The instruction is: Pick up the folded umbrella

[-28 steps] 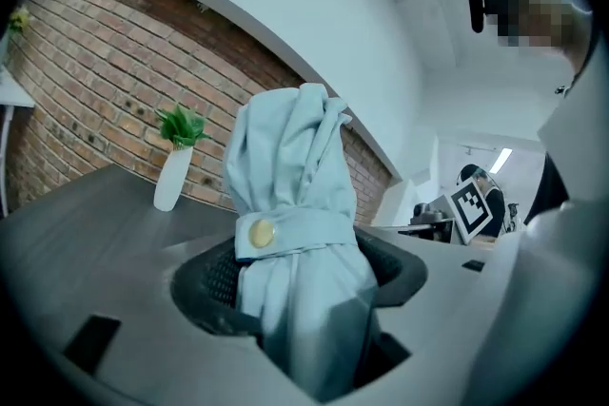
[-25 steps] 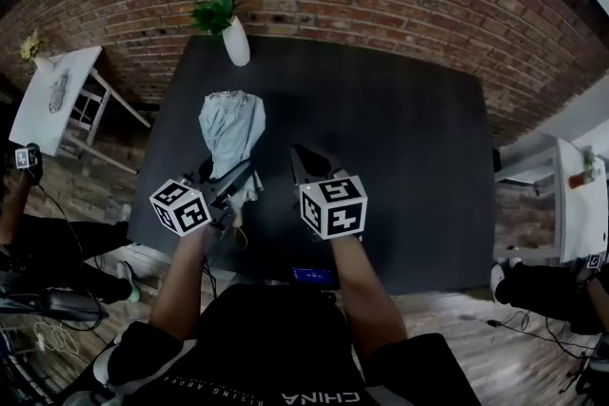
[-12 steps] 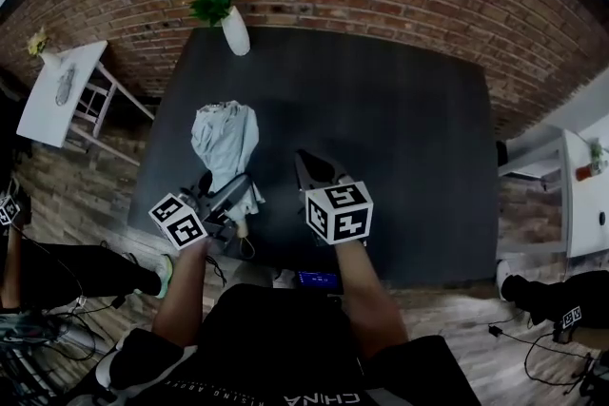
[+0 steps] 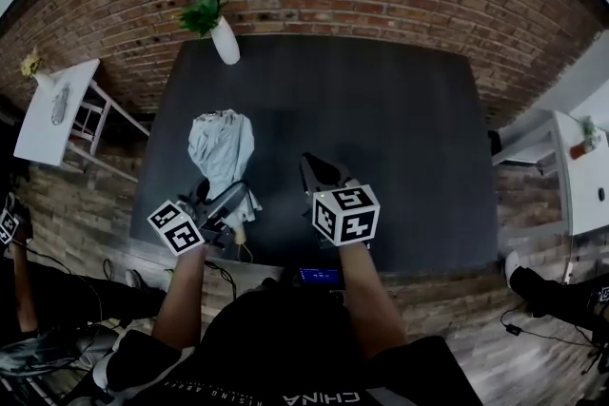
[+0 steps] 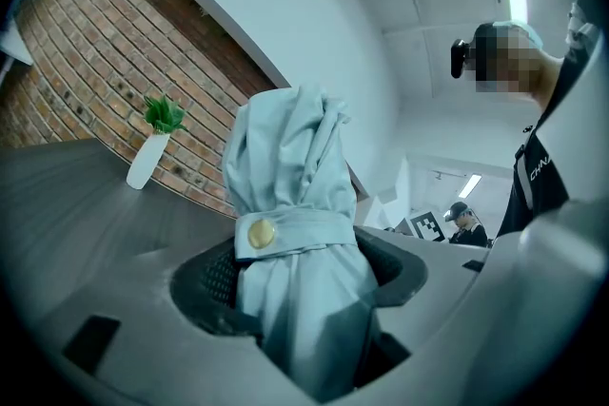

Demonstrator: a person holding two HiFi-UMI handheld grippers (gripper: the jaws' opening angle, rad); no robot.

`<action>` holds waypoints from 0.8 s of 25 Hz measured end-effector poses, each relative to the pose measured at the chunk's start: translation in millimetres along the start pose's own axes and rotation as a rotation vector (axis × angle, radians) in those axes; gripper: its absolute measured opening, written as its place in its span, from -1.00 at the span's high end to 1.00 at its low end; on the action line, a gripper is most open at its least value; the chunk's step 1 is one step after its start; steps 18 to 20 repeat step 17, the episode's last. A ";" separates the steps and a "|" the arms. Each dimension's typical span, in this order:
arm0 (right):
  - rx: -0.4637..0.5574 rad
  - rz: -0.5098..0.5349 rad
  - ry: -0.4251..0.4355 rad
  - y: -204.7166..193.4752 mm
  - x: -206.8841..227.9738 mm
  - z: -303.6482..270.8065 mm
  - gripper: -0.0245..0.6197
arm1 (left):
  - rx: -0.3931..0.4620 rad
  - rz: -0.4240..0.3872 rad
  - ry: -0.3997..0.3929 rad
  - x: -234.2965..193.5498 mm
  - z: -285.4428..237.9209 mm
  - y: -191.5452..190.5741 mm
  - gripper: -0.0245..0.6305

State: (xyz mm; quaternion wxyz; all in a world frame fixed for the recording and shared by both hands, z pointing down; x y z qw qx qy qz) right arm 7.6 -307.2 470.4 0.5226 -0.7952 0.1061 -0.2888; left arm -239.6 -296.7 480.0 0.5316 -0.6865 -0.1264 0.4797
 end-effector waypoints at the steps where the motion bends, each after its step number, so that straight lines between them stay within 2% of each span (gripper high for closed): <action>1: 0.004 0.000 -0.007 0.6 -2.2 1.7 0.90 | -0.001 0.000 -0.008 0.5 1.6 0.7 0.02; 13: 0.007 0.013 -0.059 -4.3 -36.4 24.1 0.90 | -0.001 0.030 -0.076 5.9 24.1 1.7 0.02; 20: 0.005 0.011 -0.066 -7.6 -50.6 27.3 0.90 | -0.018 0.025 -0.089 8.6 36.3 1.9 0.02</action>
Point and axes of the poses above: the fingertips, and each gripper's own axes: z backward along the fingers, x to its right, y out of its top, the point moved 8 cm from there along z, backward along the fingers, and after that the axes turned 3 degrees about y, right-handed, at the moved point
